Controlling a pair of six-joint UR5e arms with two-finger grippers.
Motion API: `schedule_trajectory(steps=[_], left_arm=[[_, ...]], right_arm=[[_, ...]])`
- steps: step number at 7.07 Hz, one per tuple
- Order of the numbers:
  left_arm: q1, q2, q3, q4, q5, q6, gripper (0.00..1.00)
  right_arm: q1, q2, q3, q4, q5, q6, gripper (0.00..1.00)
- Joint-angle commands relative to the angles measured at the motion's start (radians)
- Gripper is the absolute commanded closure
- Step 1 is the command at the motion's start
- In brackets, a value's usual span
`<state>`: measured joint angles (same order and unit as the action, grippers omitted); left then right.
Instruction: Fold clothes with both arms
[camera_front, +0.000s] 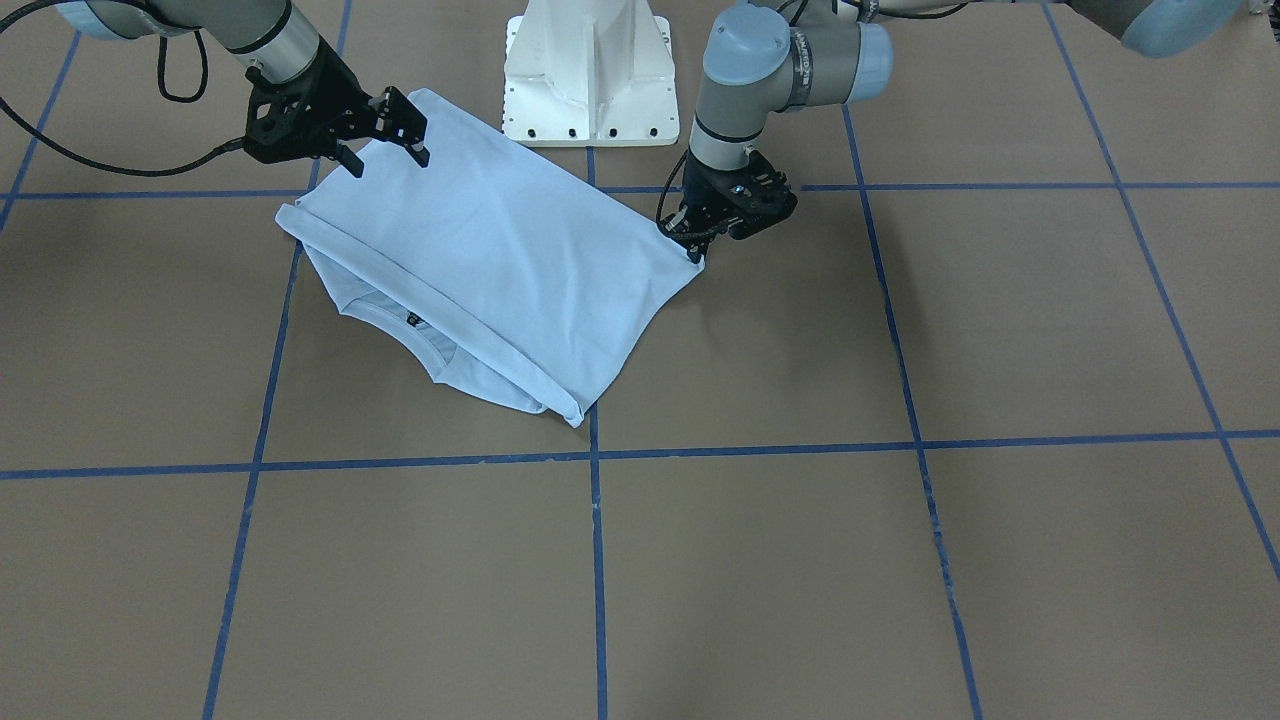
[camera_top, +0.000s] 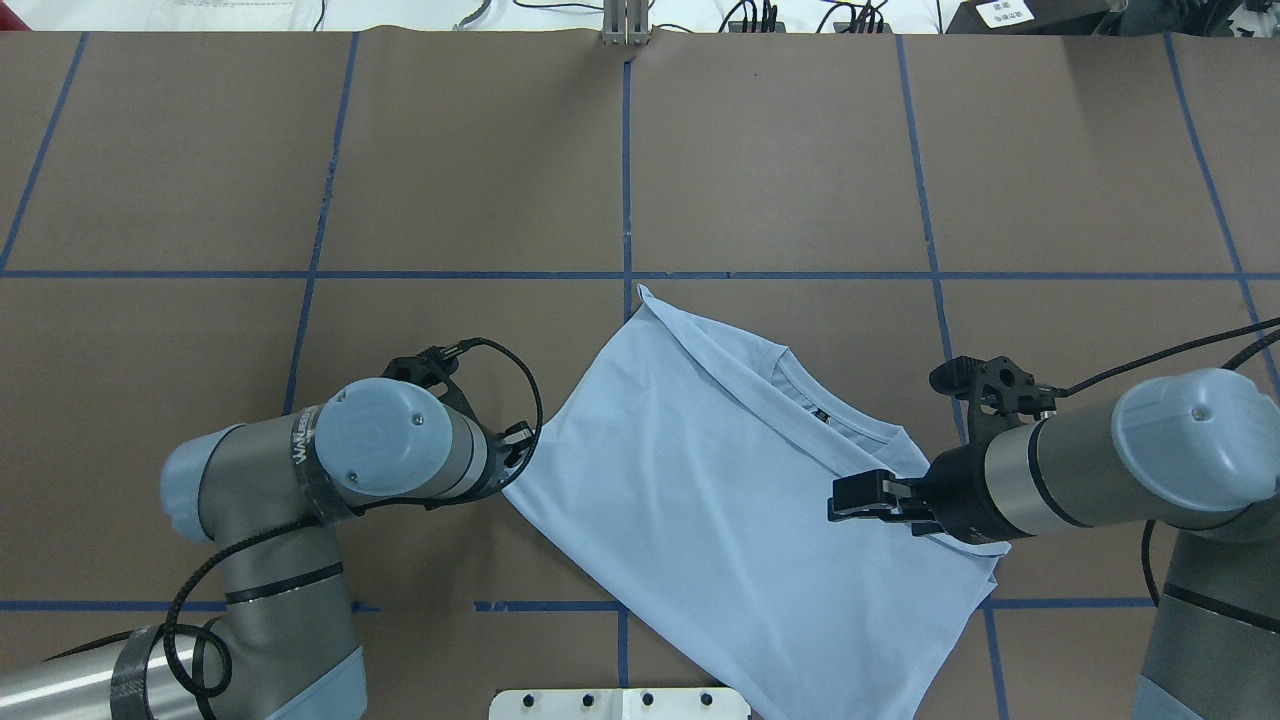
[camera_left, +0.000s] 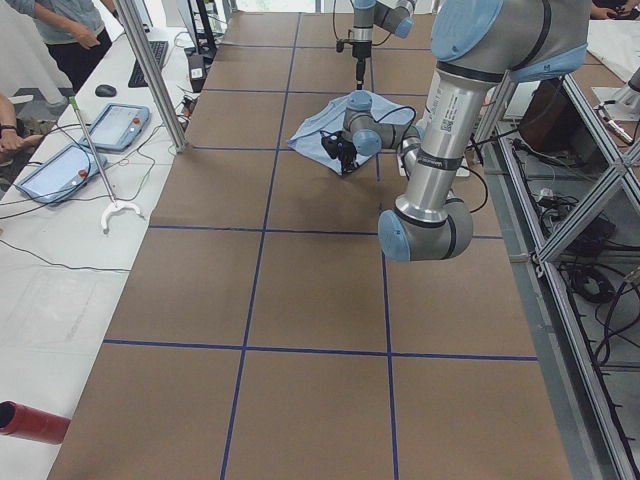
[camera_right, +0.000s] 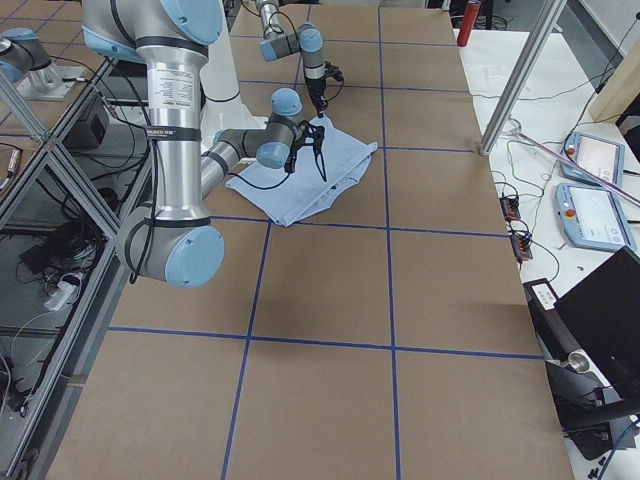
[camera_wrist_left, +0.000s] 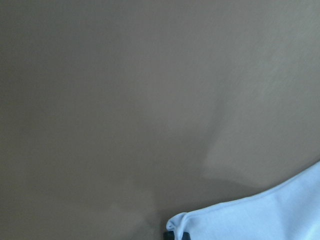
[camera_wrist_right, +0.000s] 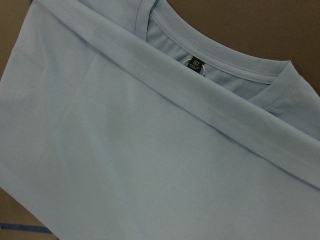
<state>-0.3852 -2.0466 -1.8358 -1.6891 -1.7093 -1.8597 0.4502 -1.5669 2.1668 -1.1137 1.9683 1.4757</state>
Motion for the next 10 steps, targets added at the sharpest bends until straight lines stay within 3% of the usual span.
schedule_trajectory(steps=[1,3,5,7,10], left_arm=[[-0.082,-0.014,0.010,0.023,0.003,0.109,1.00],[-0.164,-0.096,0.154,0.002,0.017,0.170,1.00],[-0.239,-0.144,0.300,-0.140,0.030,0.259,1.00],[-0.320,-0.216,0.404,-0.176,0.030,0.391,1.00],[-0.337,-0.354,0.736,-0.529,0.033,0.476,1.00]], right_arm=[[0.018,0.001,-0.001,0.000,0.003,0.000,0.00],[0.025,0.001,-0.001,0.000,-0.009,0.000,0.00],[0.039,0.001,-0.002,0.000,-0.011,0.002,0.00],[0.047,0.001,-0.012,0.000,-0.016,0.002,0.00],[0.058,0.001,-0.022,0.000,-0.046,0.002,0.00]])
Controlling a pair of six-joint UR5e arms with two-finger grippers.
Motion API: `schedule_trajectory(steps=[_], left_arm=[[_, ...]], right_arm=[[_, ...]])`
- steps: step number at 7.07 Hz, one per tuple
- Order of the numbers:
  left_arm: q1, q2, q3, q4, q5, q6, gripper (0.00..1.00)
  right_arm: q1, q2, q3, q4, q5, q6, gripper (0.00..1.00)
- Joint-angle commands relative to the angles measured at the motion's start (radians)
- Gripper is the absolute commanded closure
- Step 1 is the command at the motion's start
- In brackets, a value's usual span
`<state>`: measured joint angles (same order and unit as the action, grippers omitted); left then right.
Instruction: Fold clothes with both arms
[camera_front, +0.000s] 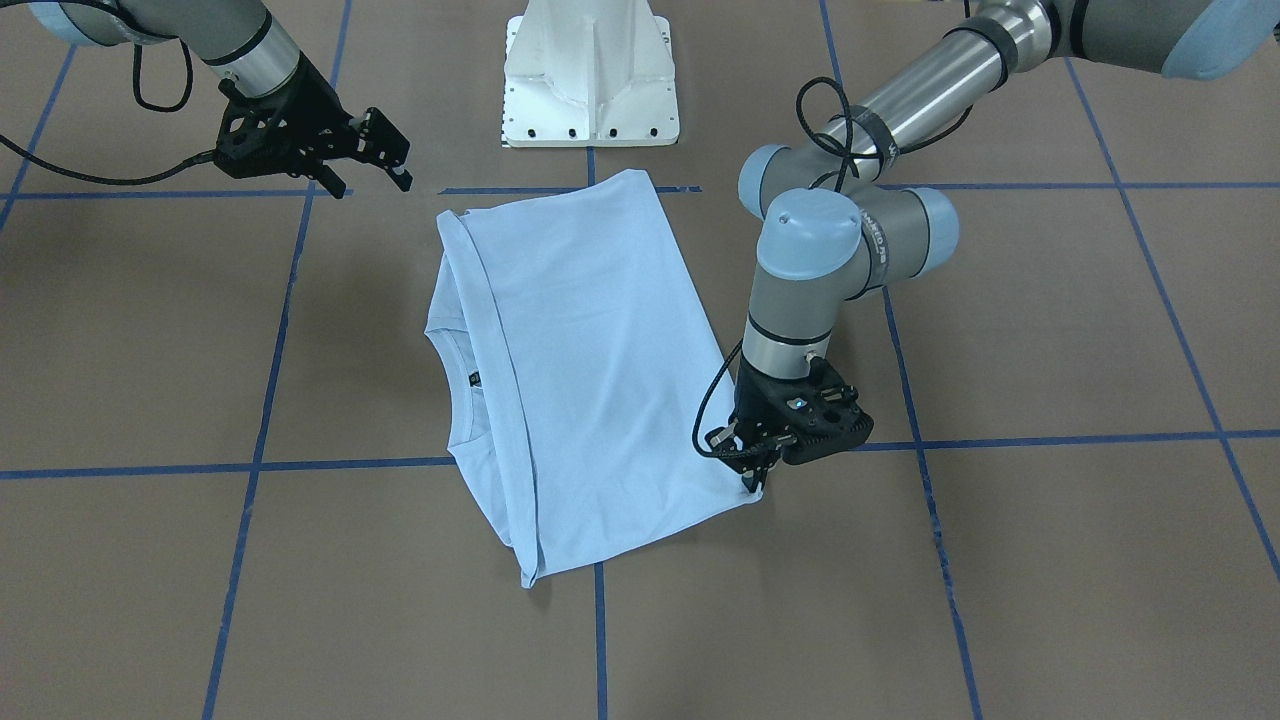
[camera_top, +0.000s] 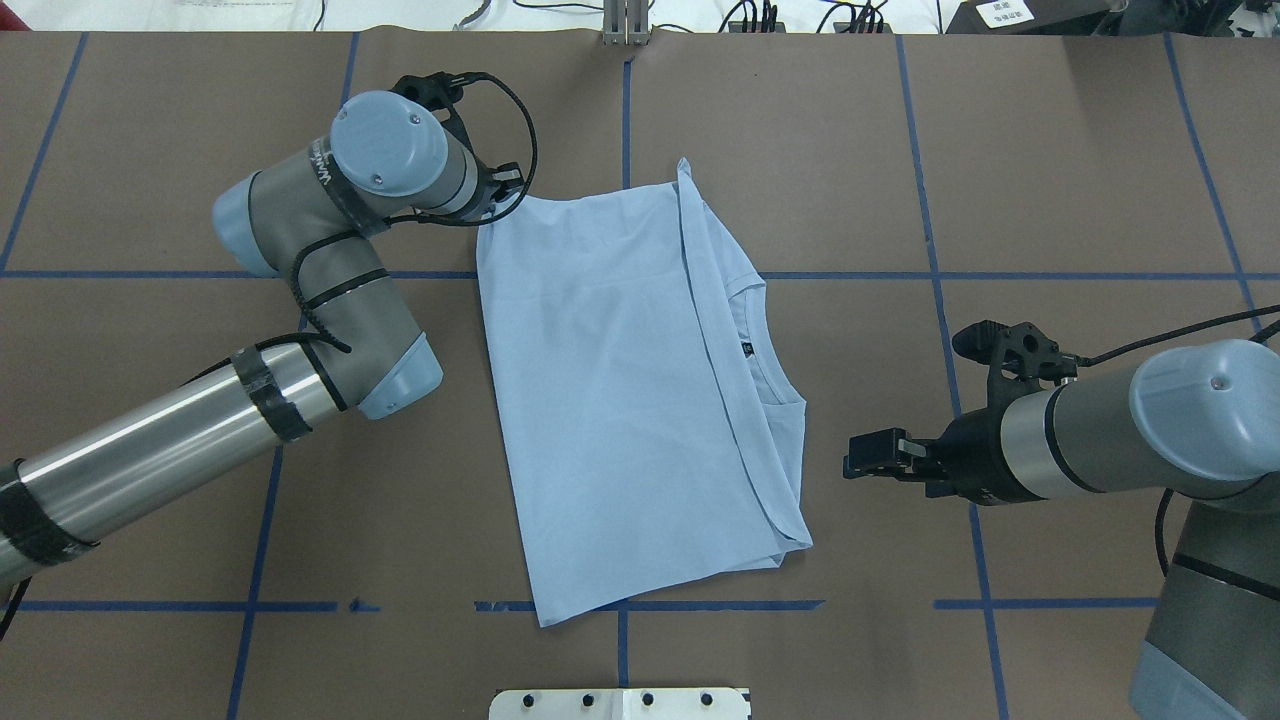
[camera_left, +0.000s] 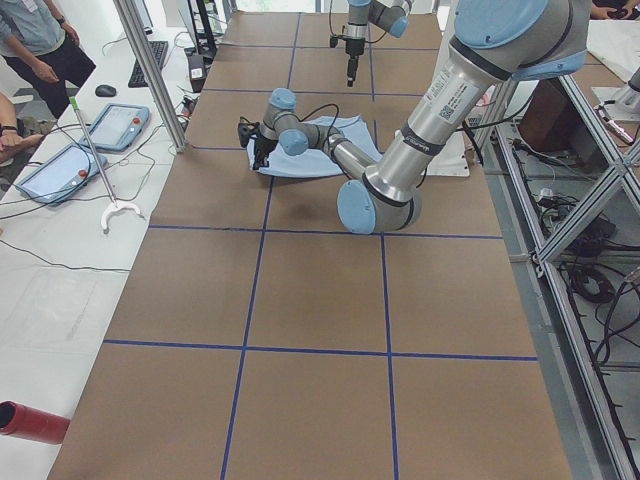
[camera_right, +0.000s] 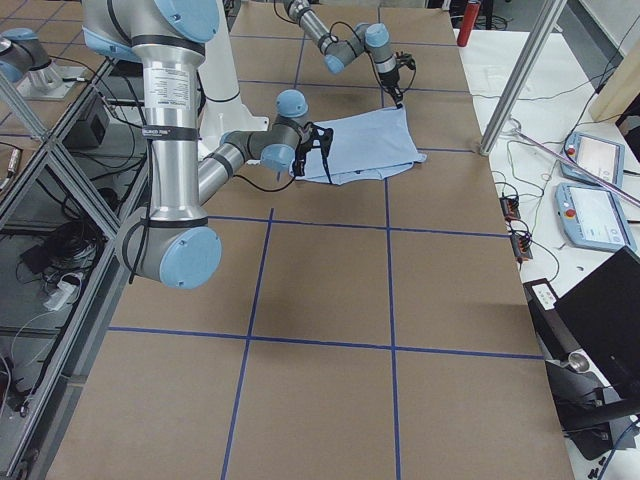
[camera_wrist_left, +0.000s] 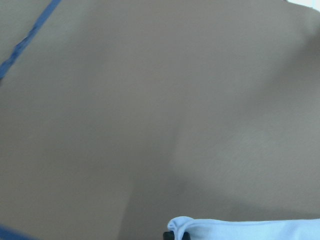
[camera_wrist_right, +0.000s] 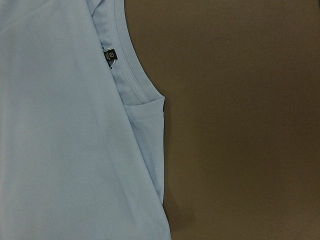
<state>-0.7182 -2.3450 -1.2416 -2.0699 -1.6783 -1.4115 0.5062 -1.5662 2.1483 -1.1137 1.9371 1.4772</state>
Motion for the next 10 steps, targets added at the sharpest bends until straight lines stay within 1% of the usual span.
schedule_trajectory(steps=[1,2,4,5,6,7,8,9,10], left_arm=[[-0.003,-0.097,0.244,-0.241,0.043,0.031,1.00],[-0.003,-0.124,0.295,-0.258,0.057,0.060,1.00],[-0.003,-0.128,0.321,-0.304,0.058,0.072,1.00],[-0.003,-0.128,0.326,-0.309,0.060,0.071,0.54],[-0.003,-0.128,0.321,-0.309,0.084,0.069,0.01],[-0.015,-0.128,0.314,-0.308,0.081,0.072,0.00],[-0.033,-0.120,0.276,-0.290,0.036,0.074,0.00],[-0.044,-0.078,0.190,-0.236,-0.069,0.074,0.00],[-0.044,0.026,-0.007,-0.131,-0.092,0.074,0.00]], right_arm=[[0.003,0.000,-0.010,0.000,-0.018,0.000,0.00],[0.002,0.003,-0.008,0.000,-0.018,0.000,0.00],[0.002,0.012,-0.010,0.000,-0.024,0.000,0.00],[0.002,0.012,-0.011,-0.003,-0.032,-0.001,0.00],[-0.001,0.014,-0.022,-0.003,-0.046,-0.003,0.00],[-0.006,0.020,-0.033,-0.009,-0.078,-0.008,0.00],[-0.008,0.050,-0.063,-0.012,-0.085,-0.015,0.00],[-0.011,0.078,-0.094,-0.014,-0.095,-0.038,0.00],[-0.027,0.101,-0.108,-0.035,-0.107,-0.073,0.00]])
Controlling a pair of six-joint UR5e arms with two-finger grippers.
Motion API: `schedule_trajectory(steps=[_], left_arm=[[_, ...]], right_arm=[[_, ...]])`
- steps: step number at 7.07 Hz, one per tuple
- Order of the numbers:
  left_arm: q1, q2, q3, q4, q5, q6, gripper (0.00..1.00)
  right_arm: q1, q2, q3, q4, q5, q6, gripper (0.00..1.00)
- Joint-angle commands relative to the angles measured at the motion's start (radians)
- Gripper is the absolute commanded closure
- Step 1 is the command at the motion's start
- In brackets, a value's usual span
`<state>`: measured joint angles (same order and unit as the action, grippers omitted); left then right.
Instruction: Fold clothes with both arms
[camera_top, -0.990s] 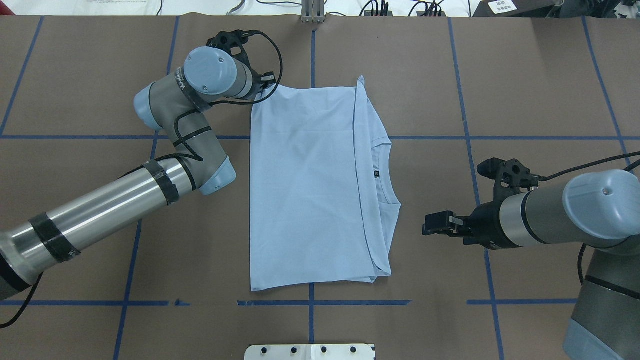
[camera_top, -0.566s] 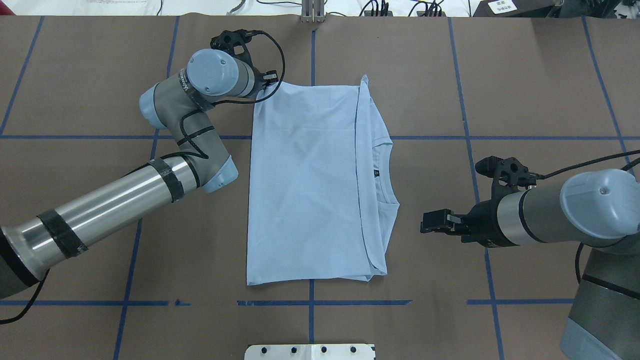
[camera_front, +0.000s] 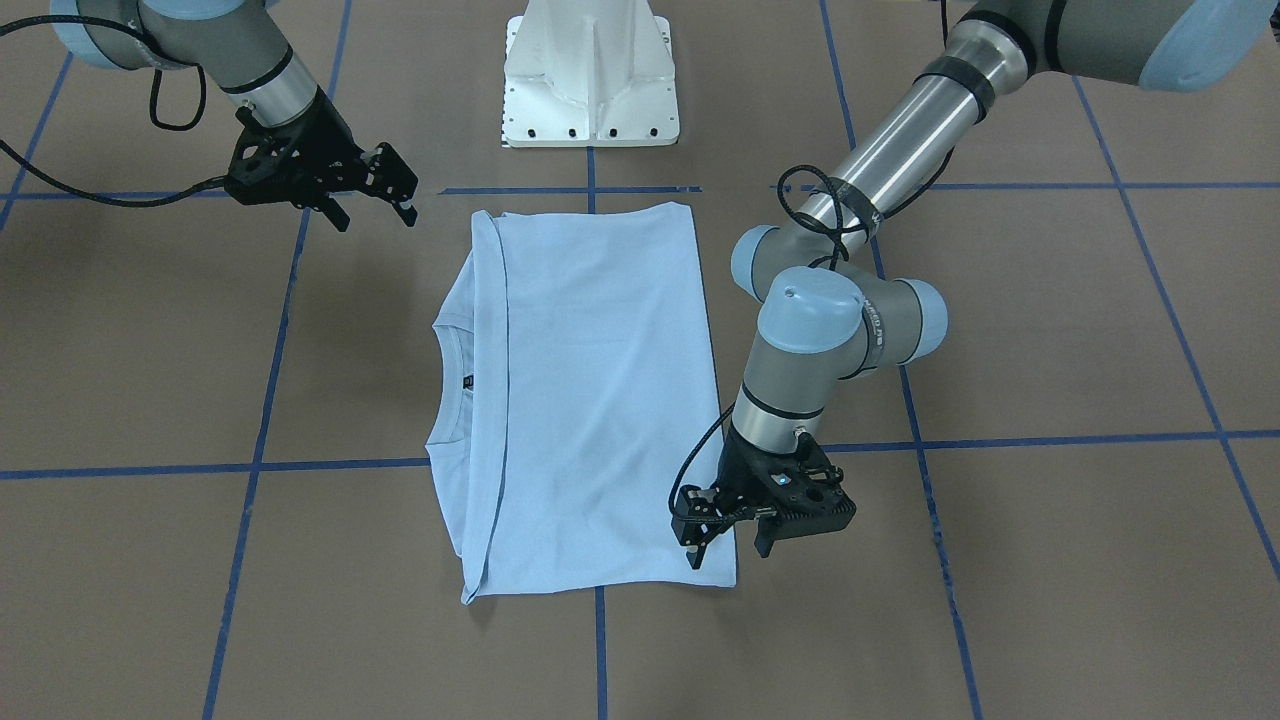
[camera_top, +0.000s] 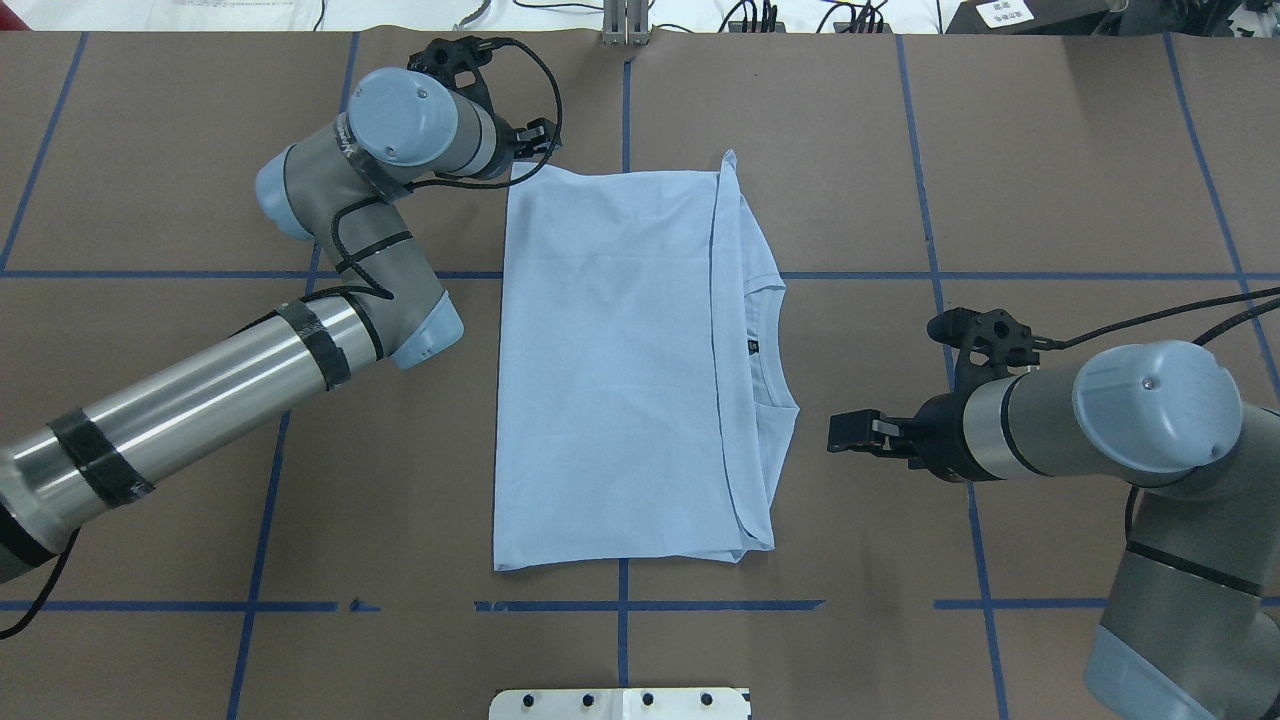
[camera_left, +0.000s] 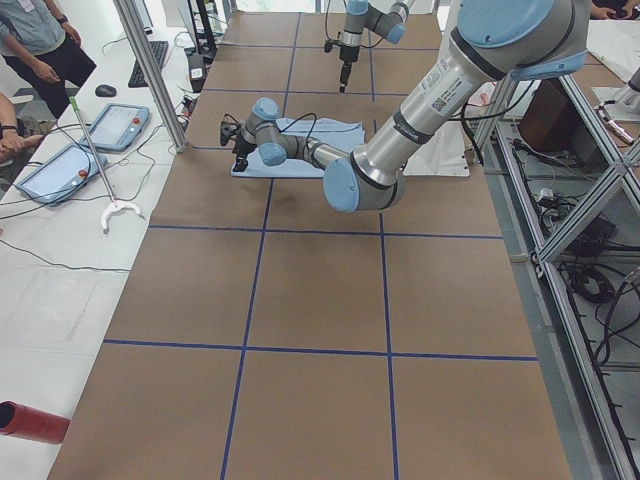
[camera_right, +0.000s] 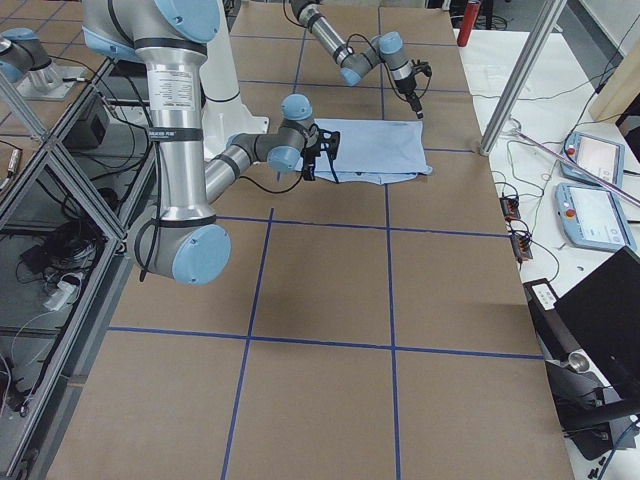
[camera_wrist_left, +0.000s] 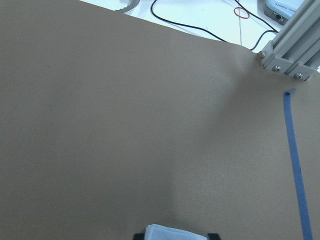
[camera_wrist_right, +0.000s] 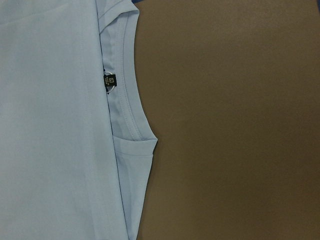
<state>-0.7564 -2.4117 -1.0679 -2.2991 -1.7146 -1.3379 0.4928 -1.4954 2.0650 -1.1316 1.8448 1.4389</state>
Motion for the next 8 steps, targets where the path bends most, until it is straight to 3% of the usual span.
schedule_trajectory(steps=[1,3,4,5,8], left_arm=[[-0.006,0.199,-0.375,0.215,-0.062,0.006,0.00],[0.005,0.276,-0.591,0.359,-0.092,0.022,0.00],[0.020,0.325,-0.698,0.401,-0.105,0.016,0.00],[0.040,0.347,-0.748,0.430,-0.109,0.011,0.00],[0.046,0.349,-0.747,0.431,-0.108,0.008,0.00]], right_arm=[[-0.043,0.106,-0.022,-0.128,-0.051,-0.057,0.00],[-0.109,0.322,-0.037,-0.439,-0.125,-0.162,0.00],[-0.138,0.369,-0.067,-0.492,-0.139,-0.226,0.00],[-0.151,0.379,-0.109,-0.490,-0.145,-0.276,0.00],[-0.174,0.376,-0.170,-0.496,-0.151,-0.402,0.00]])
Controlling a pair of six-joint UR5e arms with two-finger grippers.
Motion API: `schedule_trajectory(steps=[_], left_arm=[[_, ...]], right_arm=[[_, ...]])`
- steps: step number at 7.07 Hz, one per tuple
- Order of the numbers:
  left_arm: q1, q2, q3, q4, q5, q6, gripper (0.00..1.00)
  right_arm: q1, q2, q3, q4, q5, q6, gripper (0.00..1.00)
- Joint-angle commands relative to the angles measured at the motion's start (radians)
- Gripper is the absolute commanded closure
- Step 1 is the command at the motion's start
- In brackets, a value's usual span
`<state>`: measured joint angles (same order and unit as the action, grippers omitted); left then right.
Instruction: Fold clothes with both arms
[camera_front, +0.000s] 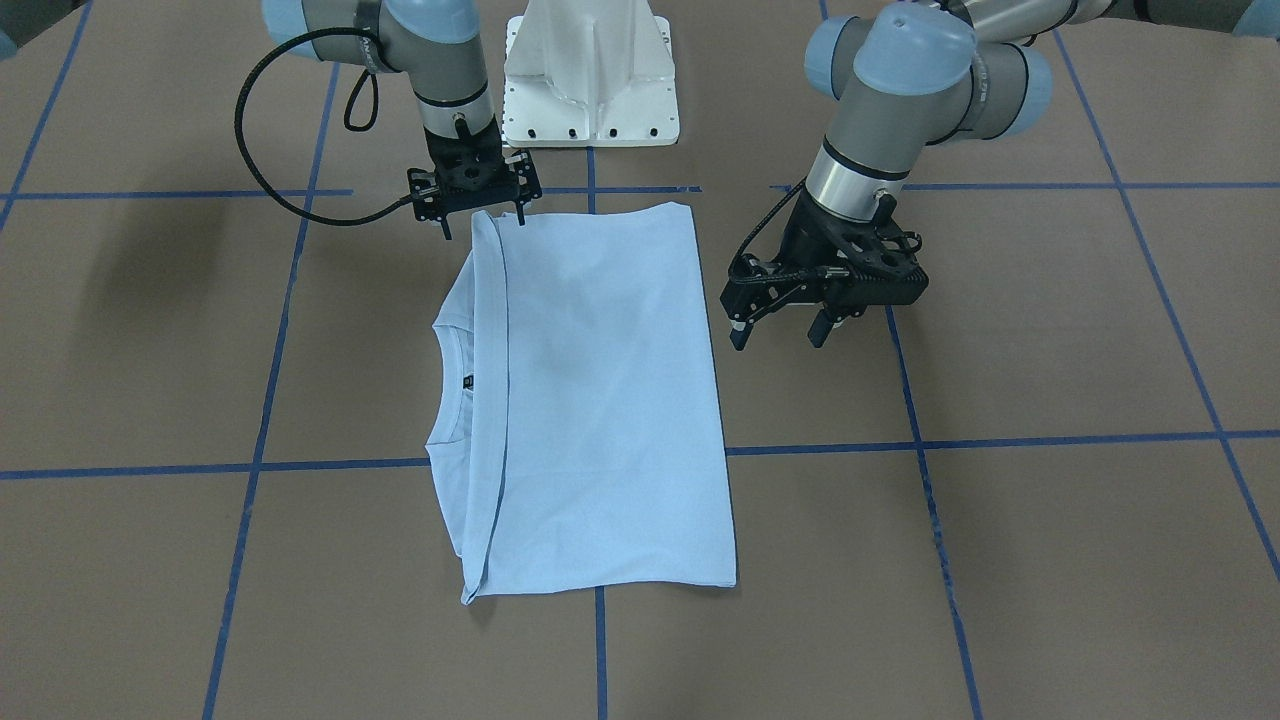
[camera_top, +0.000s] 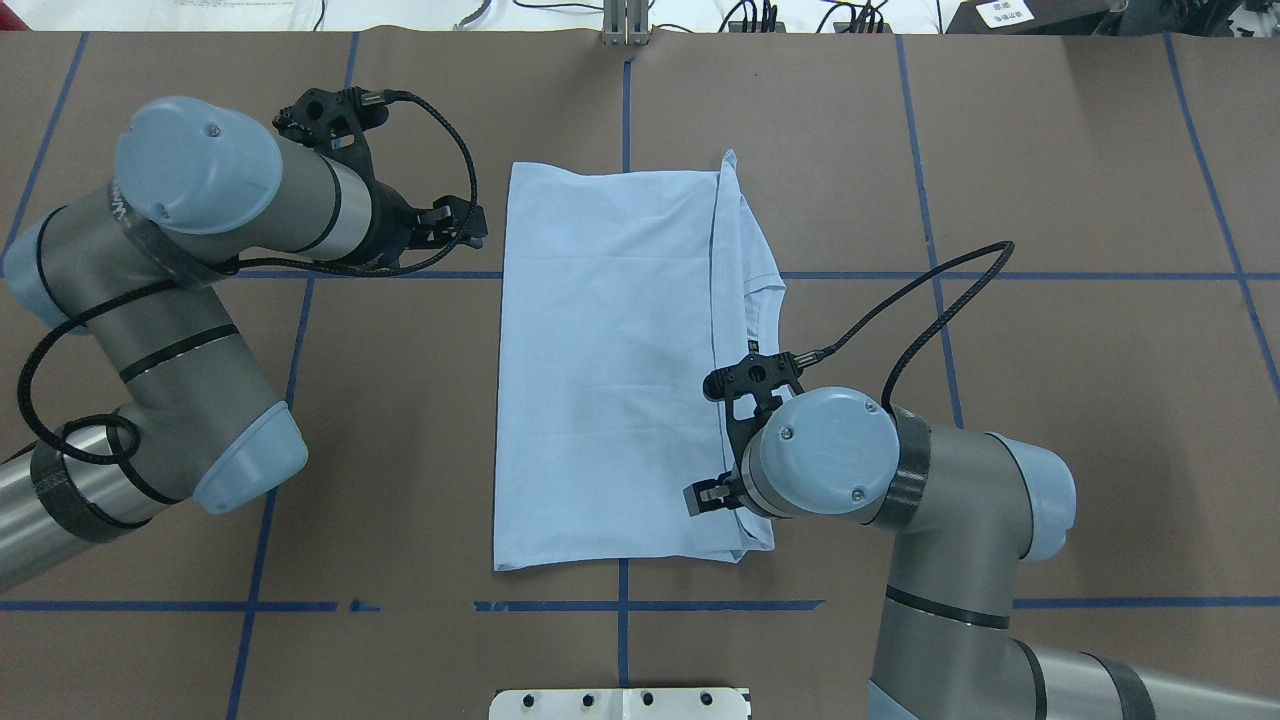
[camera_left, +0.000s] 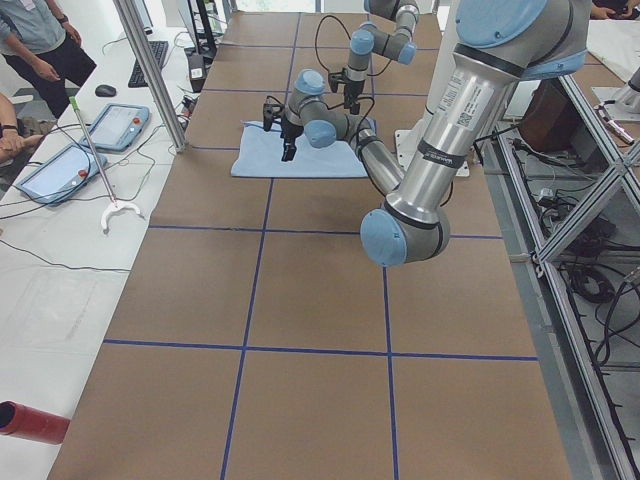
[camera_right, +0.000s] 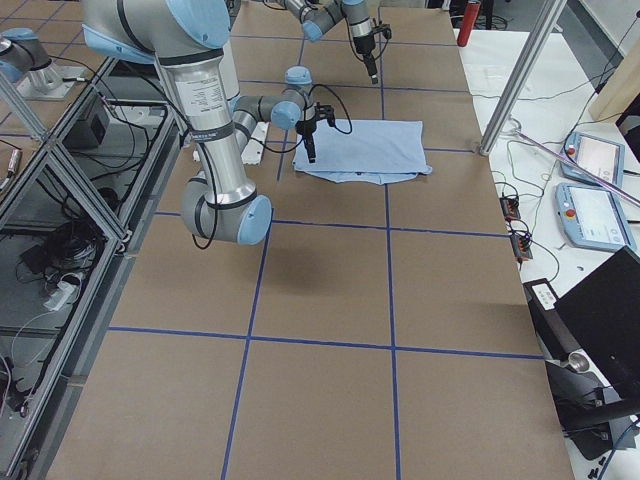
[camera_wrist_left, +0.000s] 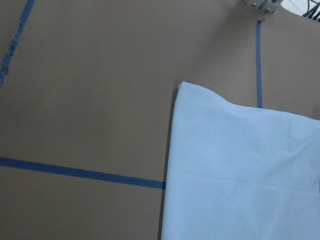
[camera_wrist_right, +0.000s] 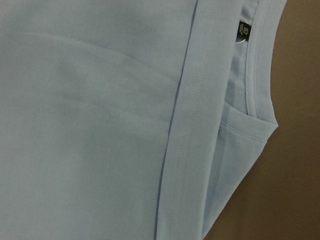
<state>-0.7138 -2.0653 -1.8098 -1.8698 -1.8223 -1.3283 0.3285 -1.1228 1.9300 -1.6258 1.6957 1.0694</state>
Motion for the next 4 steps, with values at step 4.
schedule_trajectory(steps=[4], left_arm=[[0.019,0.005,0.000,-0.003,-0.002,-0.003,0.00]], right_arm=[[-0.022,-0.003,-0.080,-0.003,0.001,-0.068,0.00]])
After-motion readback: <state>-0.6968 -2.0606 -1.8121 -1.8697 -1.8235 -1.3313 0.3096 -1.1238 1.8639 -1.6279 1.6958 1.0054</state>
